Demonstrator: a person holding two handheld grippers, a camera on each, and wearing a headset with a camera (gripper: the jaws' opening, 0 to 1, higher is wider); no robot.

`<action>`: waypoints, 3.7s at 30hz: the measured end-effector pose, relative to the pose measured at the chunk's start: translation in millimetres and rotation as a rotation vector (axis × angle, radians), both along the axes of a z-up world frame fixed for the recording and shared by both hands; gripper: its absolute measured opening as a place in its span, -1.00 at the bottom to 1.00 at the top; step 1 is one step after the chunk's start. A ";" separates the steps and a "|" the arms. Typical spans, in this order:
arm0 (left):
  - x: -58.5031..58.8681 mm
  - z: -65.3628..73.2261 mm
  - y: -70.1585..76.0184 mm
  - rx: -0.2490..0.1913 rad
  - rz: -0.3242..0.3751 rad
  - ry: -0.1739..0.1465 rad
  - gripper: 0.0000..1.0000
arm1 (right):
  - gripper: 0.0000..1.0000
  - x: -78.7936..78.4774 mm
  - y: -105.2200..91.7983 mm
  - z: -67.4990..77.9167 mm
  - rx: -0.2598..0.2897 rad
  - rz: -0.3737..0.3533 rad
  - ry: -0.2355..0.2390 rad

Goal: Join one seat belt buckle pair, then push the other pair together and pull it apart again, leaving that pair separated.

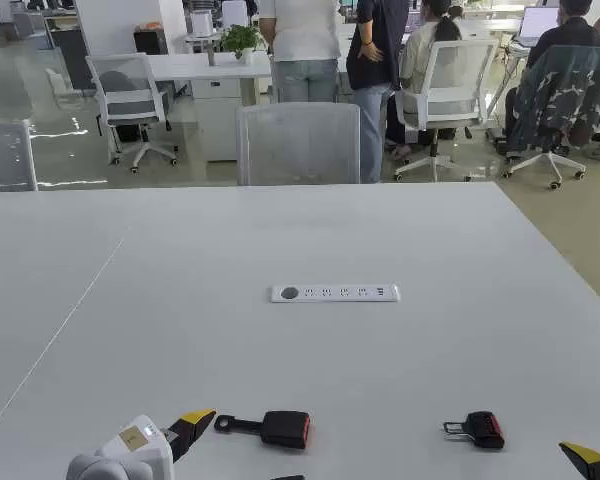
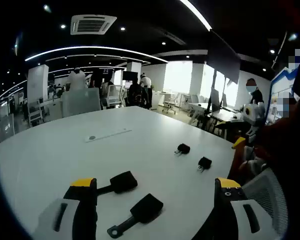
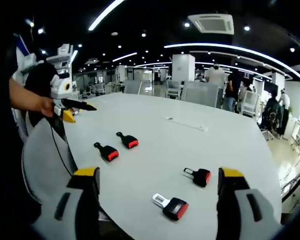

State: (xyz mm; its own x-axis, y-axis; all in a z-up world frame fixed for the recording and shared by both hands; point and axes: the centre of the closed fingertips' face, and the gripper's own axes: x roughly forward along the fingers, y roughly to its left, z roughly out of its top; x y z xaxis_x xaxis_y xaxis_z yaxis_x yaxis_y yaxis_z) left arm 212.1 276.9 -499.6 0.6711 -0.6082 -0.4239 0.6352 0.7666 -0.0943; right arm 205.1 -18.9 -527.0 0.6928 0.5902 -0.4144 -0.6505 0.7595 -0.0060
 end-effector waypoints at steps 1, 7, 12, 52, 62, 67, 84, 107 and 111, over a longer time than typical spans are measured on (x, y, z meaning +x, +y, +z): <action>-0.2 0.1 0.5 0.001 0.001 0.000 1.00 | 0.97 -0.3 0.2 0.2 0.001 0.000 0.000; -0.7 -0.7 3.5 0.004 0.011 0.004 1.00 | 0.97 -3.6 -0.4 -1.3 -0.005 0.006 0.006; -2.7 -1.0 2.9 0.012 0.010 0.007 1.00 | 0.96 -6.4 0.3 0.2 -0.007 0.012 0.003; -20.2 6.3 7.7 0.021 0.004 -0.013 1.00 | 0.98 -14.1 9.9 2.5 -0.013 0.029 -0.013; -22.5 2.6 10.8 0.020 0.009 -0.002 1.00 | 0.99 -14.0 15.4 0.5 -0.021 0.052 -0.007; -21.9 2.0 9.5 0.022 0.006 -0.001 1.00 | 0.98 -14.5 14.5 -0.2 -0.021 0.053 -0.006; -20.5 -1.3 5.2 0.037 -0.028 0.011 1.00 | 0.97 -19.8 13.0 -8.4 -0.043 0.074 0.024; -27.8 -11.1 -4.7 0.057 -0.064 0.033 1.00 | 0.79 -31.5 6.9 -23.9 -0.078 0.126 0.090; -27.2 -12.6 -7.3 0.059 -0.071 0.036 1.00 | 0.76 -32.7 5.5 -27.7 -0.089 0.138 0.105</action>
